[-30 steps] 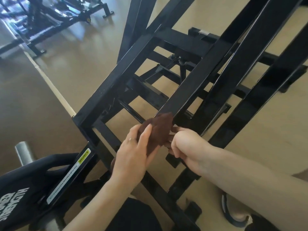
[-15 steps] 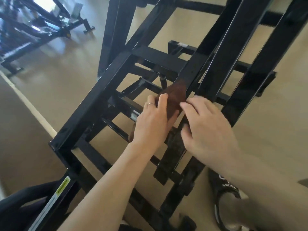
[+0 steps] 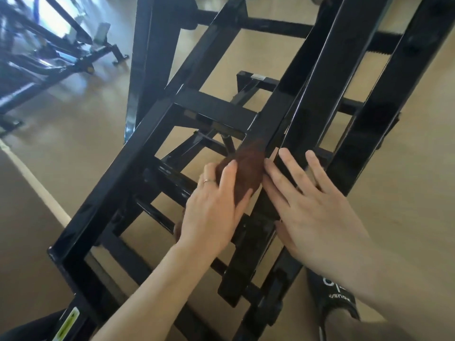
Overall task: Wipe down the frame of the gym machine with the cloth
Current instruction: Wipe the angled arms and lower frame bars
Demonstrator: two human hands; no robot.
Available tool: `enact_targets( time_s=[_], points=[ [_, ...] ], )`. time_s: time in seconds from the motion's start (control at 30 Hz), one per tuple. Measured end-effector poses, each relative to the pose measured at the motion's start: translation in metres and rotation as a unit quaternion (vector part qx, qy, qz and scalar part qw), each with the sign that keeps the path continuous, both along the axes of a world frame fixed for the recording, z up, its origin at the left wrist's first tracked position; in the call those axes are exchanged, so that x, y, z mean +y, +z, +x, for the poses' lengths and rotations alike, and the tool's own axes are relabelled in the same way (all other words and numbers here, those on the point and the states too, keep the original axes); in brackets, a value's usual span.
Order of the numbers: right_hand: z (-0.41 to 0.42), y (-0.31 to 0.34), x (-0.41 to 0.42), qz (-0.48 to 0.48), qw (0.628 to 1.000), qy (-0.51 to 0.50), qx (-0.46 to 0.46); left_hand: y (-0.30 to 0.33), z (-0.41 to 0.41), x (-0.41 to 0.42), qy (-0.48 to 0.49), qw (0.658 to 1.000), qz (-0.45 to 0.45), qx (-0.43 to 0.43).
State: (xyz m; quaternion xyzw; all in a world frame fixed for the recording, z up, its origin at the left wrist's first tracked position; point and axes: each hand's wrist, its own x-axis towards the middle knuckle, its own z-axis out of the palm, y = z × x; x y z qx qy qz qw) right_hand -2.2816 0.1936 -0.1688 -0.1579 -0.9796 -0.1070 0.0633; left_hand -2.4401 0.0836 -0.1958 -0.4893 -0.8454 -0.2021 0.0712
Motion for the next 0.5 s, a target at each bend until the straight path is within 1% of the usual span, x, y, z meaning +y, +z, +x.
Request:
enact_targets(
  time_s=[0.1, 0.17, 0.23, 0.3, 0.37, 0.5],
  points=[
    [-0.001, 0.006, 0.0, -0.022, 1.0, -0.013, 0.01, 0.015, -0.007, 0.046, 0.002, 0.999, 0.017, -0.031],
    [-0.004, 0.009, -0.002, -0.035, 0.999, -0.026, 0.029, 0.017, -0.006, 0.053, 0.0, 0.999, 0.02, -0.038],
    [-0.005, 0.016, -0.001, -0.05, 0.995, -0.041, 0.073, 0.013, -0.004, 0.042, -0.011, 0.999, 0.012, -0.035],
    [-0.002, 0.024, 0.007, -0.043, 0.993, -0.059, 0.093, 0.005, -0.002, 0.021, -0.022, 0.999, 0.009, -0.029],
    [0.003, 0.027, 0.016, -0.012, 0.995, -0.07, 0.075, -0.006, 0.0, -0.006, -0.024, 0.999, 0.012, -0.025],
    [0.009, 0.013, 0.02, -0.012, 0.995, -0.089, 0.053, -0.021, 0.004, -0.038, -0.022, 0.999, 0.033, -0.003]
  ],
)
